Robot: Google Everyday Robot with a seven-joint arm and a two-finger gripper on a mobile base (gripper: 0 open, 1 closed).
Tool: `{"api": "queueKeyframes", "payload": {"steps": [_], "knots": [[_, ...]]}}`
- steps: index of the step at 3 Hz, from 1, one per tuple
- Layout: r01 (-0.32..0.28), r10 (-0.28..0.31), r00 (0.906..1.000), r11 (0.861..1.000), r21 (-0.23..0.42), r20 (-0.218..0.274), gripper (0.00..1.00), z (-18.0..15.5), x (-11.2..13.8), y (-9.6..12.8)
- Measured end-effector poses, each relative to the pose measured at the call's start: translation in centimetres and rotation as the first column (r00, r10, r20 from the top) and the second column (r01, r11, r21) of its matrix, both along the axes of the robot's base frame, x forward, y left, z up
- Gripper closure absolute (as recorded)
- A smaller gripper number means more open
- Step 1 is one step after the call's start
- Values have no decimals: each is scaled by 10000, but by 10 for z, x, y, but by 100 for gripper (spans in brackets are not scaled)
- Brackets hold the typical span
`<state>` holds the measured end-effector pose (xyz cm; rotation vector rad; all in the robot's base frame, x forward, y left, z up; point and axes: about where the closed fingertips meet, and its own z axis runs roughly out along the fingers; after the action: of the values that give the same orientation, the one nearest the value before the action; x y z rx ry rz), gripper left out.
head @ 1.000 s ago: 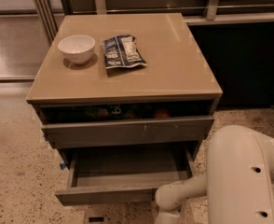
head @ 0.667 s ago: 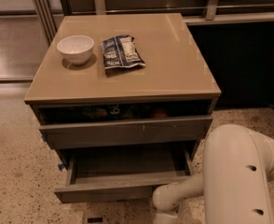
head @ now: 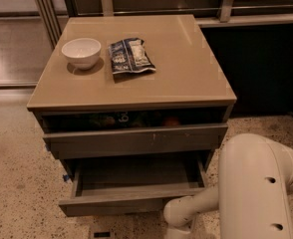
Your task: Close middle drawer
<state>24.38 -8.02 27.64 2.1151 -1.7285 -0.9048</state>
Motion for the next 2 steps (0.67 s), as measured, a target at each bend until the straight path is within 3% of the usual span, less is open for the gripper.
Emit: {"api": "queueKeyframes", "payload": {"steps": [2], "knots": [[-132,132,9999,9999,-84,-7,0,0,2,-1]]}}
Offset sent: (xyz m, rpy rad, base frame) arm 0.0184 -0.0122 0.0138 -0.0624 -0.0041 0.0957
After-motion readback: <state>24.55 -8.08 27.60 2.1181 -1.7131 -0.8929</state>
